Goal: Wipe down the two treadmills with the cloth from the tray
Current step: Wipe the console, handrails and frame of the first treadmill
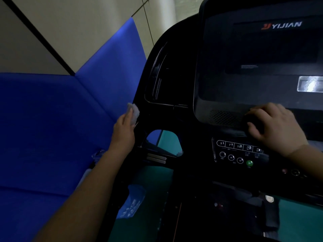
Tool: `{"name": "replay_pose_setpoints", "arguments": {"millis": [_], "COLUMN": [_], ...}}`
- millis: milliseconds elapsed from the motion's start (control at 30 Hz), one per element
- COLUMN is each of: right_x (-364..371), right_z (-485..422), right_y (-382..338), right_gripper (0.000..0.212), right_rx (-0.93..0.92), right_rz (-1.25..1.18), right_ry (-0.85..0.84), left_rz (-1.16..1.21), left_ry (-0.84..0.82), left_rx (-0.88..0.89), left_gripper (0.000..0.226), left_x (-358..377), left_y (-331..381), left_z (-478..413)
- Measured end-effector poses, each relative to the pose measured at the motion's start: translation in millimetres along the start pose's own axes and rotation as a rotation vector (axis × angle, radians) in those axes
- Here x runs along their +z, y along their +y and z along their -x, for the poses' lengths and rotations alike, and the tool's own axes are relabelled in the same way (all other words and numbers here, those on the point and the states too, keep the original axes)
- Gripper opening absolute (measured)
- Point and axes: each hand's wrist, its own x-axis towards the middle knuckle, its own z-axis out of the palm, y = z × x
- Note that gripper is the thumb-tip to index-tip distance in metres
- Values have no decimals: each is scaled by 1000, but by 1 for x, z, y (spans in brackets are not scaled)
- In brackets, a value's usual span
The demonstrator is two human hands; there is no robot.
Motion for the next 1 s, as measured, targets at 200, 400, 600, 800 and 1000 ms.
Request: {"name": "replay_pose_setpoints", "arguments": {"millis": [200,400,600,800,1000], "right_x": [1,1,3,1,0], "right_z": [1,0,1,1,1], "right_y": [1,1,2,1,2], "right_gripper": [44,44,44,44,44], "right_rx": [-12,-16,-7,-4,-10], "right_rz": [-6,3,2,-6,-5], "right_ry": [14,24,9,10,3], "left_rz": [-2,-79,-161,-259,-519], "left_ry": [32,169,148,-53,-410], "left_rx": [-52,2,169,306,208], "left_gripper": [61,54,50,37,46], "left_x": [-10,-12,26,53,54], "left_y": [-27,-24,9,13,33], "left_z": [85,120,102,77,33]}}
